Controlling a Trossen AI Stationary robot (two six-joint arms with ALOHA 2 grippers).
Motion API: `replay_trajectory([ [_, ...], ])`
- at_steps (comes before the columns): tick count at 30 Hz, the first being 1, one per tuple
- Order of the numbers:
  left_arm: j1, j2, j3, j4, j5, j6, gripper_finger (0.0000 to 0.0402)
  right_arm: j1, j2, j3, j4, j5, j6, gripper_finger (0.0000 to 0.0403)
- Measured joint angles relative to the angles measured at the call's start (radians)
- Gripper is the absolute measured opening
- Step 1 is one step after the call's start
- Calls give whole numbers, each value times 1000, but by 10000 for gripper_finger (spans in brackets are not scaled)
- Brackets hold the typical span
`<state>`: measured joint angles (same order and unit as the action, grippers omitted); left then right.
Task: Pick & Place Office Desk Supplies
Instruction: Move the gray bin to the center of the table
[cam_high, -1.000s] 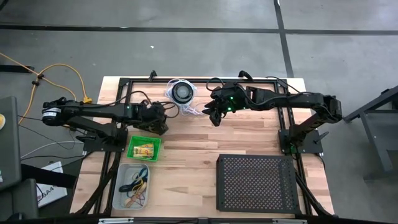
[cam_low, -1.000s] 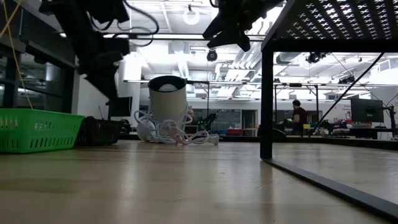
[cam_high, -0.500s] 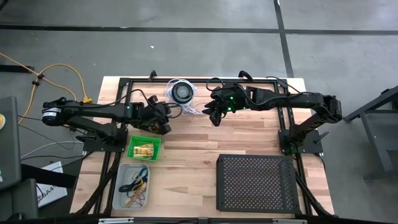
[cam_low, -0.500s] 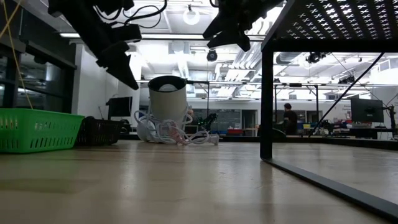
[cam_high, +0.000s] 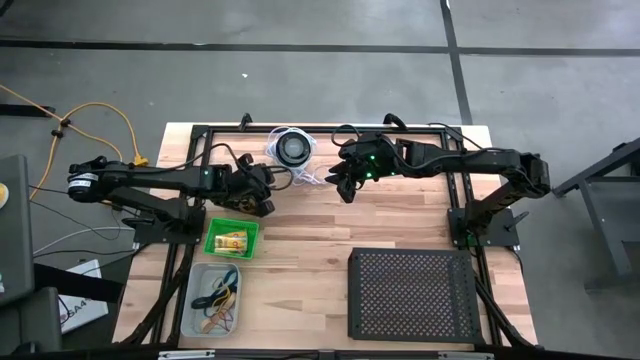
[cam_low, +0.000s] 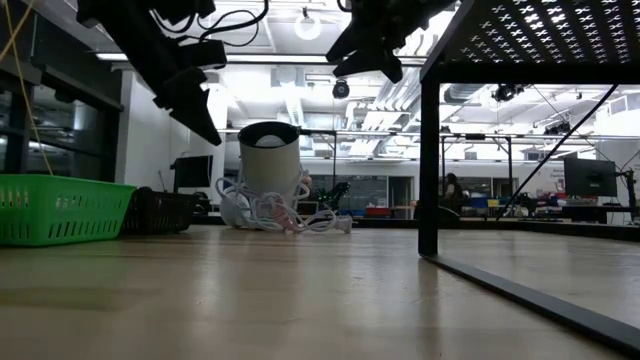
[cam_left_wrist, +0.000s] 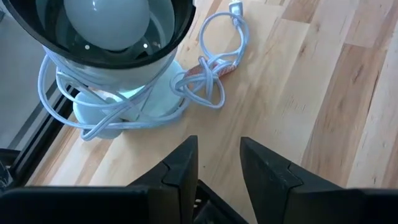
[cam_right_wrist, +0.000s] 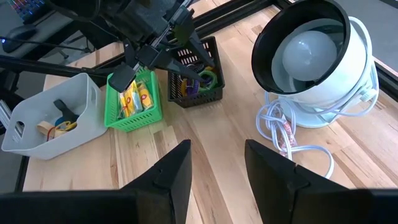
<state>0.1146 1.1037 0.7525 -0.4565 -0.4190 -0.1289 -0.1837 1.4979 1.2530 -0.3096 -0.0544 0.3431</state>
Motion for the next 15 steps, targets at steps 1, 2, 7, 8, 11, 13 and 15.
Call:
replay_trajectory([
  [1, 0, -2, 0, -8, 1, -2, 113, 0, 0, 0, 0, 0, 0, 137],
  [2, 0, -5, 0, -20, 3, -8, 113, 0, 0, 0, 0, 0, 0, 137],
  [7, -18, -40, 0, -104, 21, -77, 113, 0, 0, 0, 0, 0, 0, 137],
  [8, -29, -50, 0, -118, 30, -81, 113, 0, 0, 0, 0, 0, 0, 137],
  [11, -78, -79, 0, -161, 51, -101, 113, 0, 0, 0, 0, 0, 0, 137],
  [13, -115, -93, 0, -197, 52, -115, 113, 0, 0, 0, 0, 0, 0, 137],
  [15, -153, -106, 0, -229, 51, -133, 113, 0, 0, 0, 0, 0, 0, 137],
])
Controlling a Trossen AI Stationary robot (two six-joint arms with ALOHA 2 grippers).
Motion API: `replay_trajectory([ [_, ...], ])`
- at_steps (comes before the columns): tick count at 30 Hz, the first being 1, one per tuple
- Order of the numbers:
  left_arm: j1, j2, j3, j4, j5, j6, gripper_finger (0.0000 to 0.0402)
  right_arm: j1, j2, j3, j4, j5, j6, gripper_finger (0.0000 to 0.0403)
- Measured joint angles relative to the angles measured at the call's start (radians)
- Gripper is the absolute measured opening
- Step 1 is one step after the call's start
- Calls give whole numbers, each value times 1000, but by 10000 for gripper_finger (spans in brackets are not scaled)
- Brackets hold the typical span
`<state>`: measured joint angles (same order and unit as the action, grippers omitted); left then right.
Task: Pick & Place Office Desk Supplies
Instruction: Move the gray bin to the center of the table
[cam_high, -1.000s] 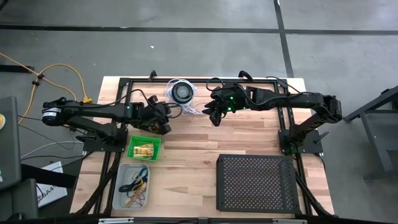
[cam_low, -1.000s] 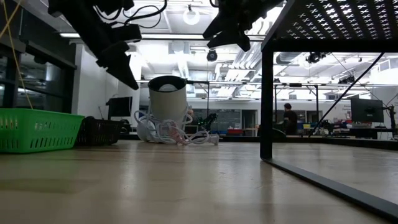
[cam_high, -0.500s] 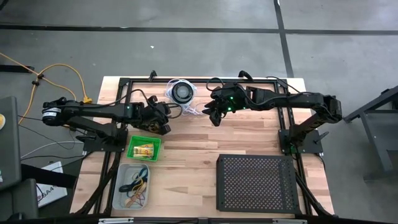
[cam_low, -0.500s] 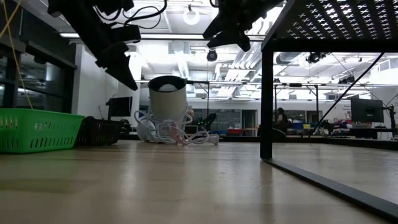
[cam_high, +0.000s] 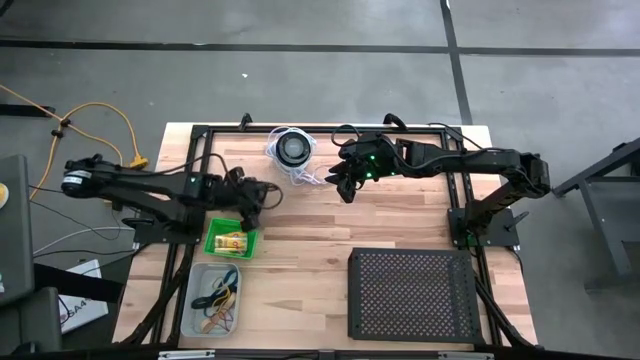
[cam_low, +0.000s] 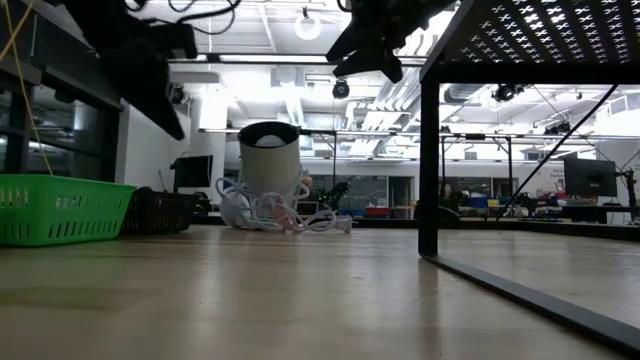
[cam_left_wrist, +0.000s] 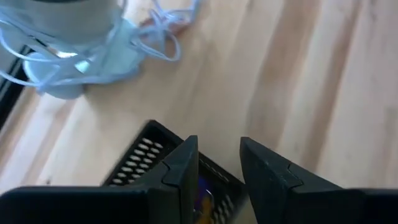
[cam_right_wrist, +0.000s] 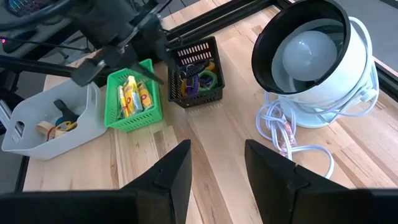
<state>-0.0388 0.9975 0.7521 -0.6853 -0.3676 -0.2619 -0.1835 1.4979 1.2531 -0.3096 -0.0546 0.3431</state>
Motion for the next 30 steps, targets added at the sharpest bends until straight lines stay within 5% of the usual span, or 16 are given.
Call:
replay_trajectory([
  [16, -314, -36, 0, -97, 55, -107, 113, 0, 0, 0, 8, 0, 0, 137],
  [30, -577, -36, 0, -154, 137, -361, 113, 0, 0, 0, 7, 0, 0, 137],
])
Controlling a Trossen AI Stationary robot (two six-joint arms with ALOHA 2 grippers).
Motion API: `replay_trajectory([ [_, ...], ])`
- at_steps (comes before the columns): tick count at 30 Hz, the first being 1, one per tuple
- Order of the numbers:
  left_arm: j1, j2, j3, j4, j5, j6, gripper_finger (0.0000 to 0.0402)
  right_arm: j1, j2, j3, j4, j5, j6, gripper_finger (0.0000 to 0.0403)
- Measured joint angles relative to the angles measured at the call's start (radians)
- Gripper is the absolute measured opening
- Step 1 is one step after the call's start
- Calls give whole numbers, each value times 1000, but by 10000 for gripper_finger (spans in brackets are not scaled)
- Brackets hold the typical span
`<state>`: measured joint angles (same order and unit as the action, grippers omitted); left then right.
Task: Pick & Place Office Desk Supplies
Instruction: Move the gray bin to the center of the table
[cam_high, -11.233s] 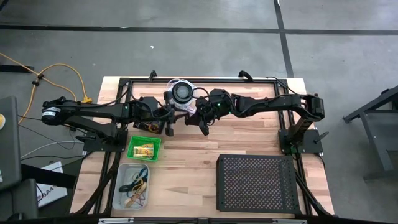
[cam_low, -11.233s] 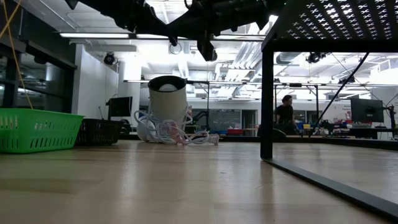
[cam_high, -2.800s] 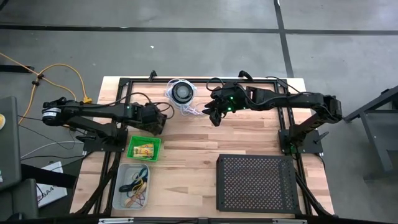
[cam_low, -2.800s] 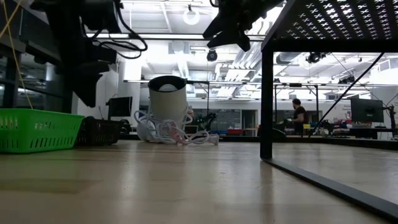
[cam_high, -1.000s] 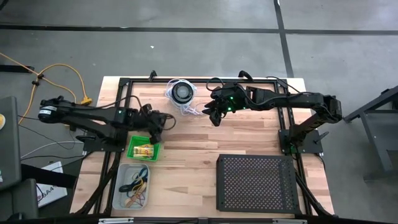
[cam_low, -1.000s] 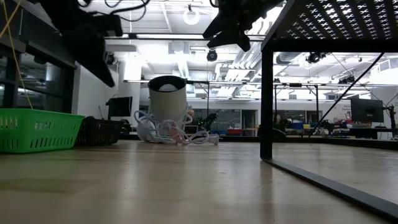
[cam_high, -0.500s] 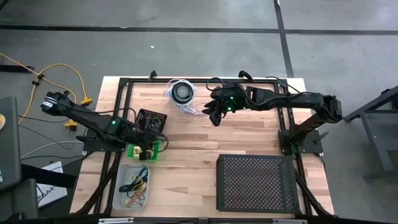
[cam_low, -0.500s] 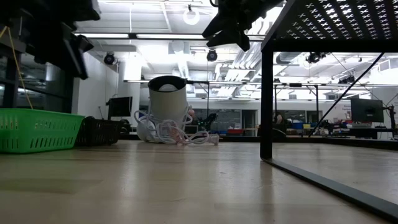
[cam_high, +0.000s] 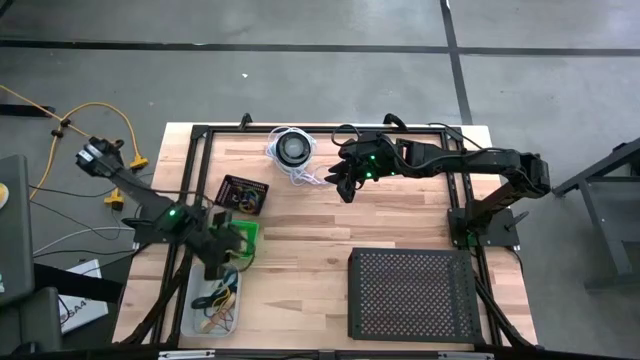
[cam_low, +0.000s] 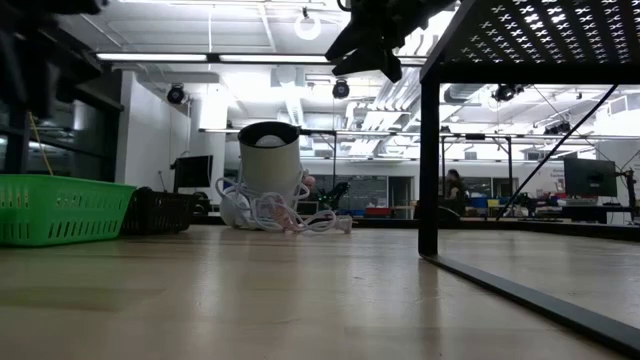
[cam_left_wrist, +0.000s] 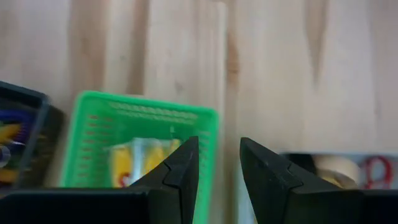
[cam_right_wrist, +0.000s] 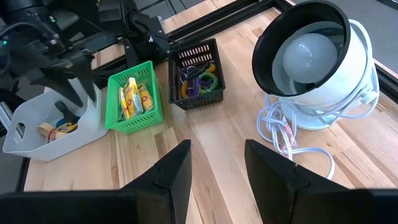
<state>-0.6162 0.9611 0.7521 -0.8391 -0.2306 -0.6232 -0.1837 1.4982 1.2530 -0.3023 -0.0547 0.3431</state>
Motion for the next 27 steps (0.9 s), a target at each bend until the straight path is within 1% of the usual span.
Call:
replay_trajectory([
  [2, -45, 0, 0, -7, -1, -40, 113, 0, 0, 0, 0, 0, 0, 137],
  [9, -193, 0, 0, -90, -48, -281, 113, 0, 0, 0, 0, 0, 0, 137],
  [20, -369, 1, 0, -199, -52, -501, 113, 0, 0, 0, 0, 0, 0, 137],
  [27, -450, 8, 0, -243, -15, -615, 113, 0, 0, 0, -1, 0, 0, 137],
])
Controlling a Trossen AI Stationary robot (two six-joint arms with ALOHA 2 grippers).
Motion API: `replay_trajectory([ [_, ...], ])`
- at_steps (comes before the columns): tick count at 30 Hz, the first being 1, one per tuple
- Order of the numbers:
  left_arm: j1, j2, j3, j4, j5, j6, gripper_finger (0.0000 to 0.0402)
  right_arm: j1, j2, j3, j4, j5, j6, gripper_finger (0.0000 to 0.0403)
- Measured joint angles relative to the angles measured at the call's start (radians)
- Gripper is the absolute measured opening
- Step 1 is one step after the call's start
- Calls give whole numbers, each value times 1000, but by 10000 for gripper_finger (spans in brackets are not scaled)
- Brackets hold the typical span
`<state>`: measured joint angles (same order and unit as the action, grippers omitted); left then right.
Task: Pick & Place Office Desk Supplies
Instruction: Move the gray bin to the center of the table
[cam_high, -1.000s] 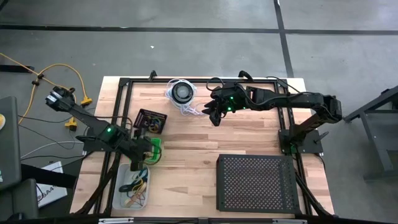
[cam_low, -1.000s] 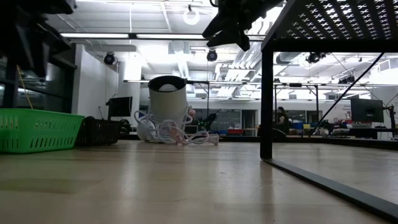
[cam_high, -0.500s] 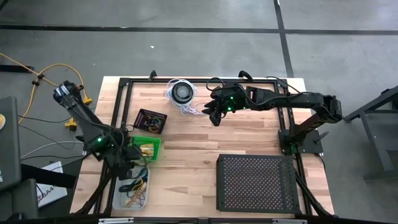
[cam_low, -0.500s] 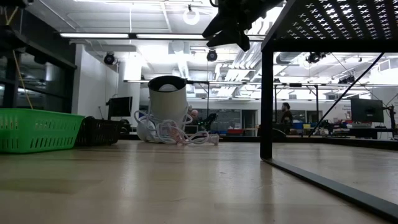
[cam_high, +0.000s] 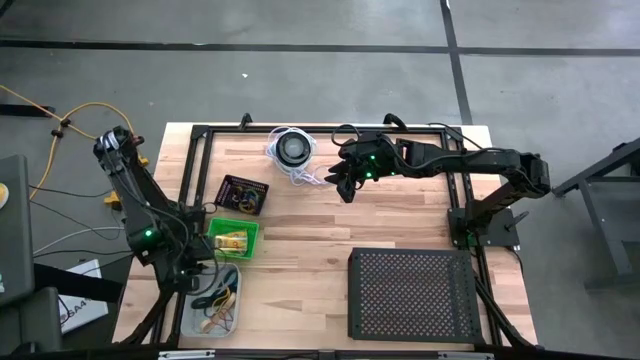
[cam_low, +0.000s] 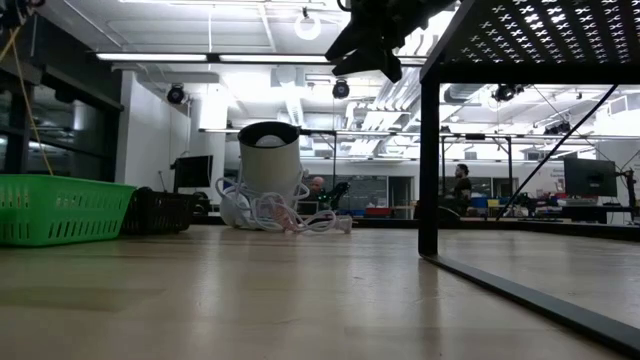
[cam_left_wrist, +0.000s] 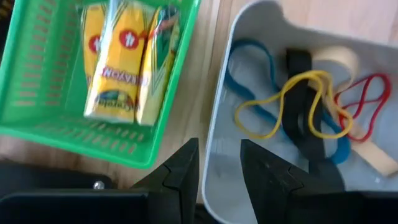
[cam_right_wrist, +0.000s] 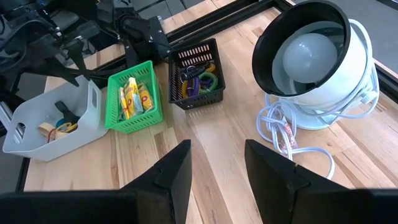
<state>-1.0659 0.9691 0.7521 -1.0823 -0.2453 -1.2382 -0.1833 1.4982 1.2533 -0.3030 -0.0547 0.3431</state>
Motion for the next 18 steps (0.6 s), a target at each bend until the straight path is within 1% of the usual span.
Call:
replay_trajectory([
  [12, -80, 74, 0, -5, 4, -118, 113, 0, 0, 0, 0, 0, 0, 137],
  [18, -86, 83, 0, -7, 6, -124, 113, 0, 0, 0, 0, 0, 0, 137],
])
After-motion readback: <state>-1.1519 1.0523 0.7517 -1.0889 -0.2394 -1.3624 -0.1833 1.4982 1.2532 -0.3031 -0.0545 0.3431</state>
